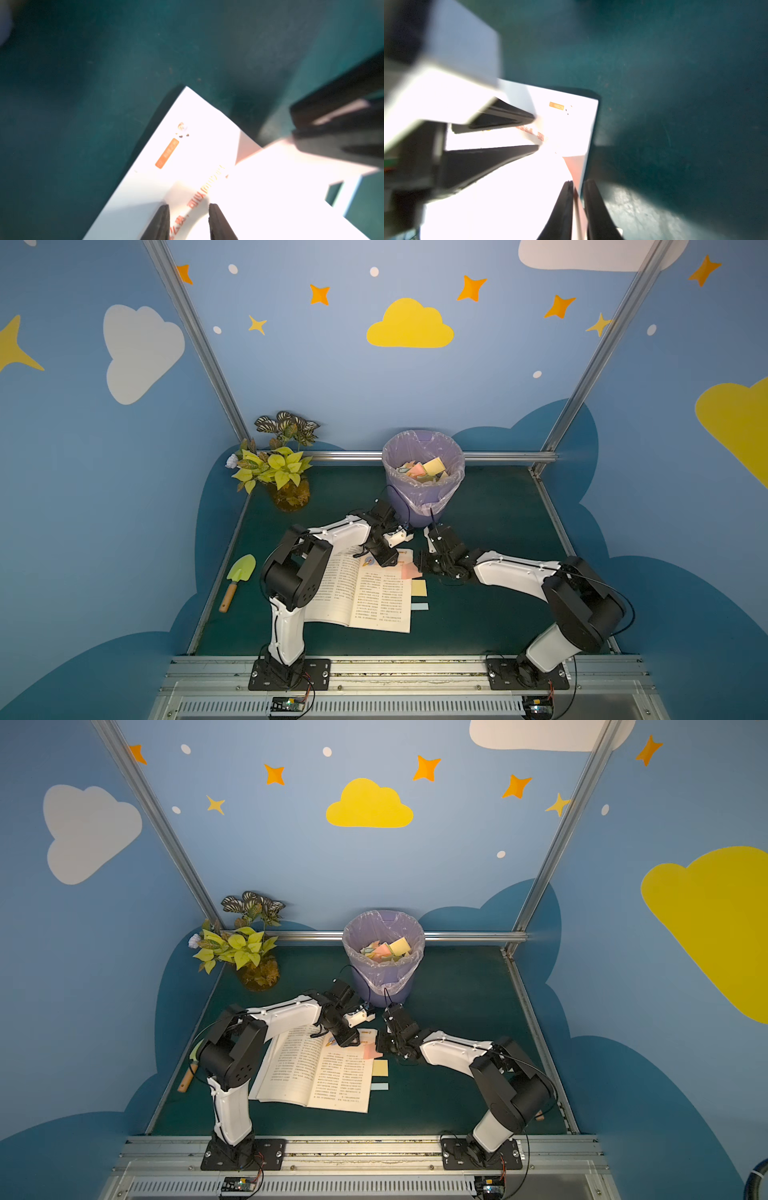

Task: Peel off the used sticky note
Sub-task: Tear off the note from the book.

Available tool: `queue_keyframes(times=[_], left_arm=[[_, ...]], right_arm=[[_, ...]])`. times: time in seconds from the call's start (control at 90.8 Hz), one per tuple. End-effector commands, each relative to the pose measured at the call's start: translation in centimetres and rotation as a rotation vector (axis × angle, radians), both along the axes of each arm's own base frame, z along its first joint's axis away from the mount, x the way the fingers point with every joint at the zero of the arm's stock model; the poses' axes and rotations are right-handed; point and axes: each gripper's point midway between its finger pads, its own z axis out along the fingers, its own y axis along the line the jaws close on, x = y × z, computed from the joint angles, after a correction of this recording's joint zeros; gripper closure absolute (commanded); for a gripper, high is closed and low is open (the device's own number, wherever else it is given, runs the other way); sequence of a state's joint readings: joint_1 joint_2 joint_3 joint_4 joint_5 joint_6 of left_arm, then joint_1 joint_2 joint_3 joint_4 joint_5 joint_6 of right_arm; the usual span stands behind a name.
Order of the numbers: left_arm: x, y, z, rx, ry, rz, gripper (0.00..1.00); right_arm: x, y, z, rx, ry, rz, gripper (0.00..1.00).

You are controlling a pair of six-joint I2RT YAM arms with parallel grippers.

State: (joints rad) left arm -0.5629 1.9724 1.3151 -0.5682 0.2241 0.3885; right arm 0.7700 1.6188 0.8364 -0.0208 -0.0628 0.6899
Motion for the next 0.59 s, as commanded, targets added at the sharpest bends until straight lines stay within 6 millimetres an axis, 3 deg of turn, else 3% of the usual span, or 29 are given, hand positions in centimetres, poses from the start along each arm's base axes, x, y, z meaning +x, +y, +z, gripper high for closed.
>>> queue_keyframes(times=[0.0,0.253,0.584], left_arm=[[-0.5,1.1,-1.5,0.096,0.036,0.006,0.65],[-0.6,1.6,-2.6,0.168,0.039,-0.002,0.68],[-1.3,1.8,-2.9,0.191,0.056,-0.022,0.69]], right_arm=[[0.1,0.6,0.3,-0.083,-0.051,0.046,0.97],[-0.8,0.9,0.6,-0.232,-0.137,0.088,1.0],[-2.4,1.6,0.7,-0.255,-0.187,0.141,1.0]])
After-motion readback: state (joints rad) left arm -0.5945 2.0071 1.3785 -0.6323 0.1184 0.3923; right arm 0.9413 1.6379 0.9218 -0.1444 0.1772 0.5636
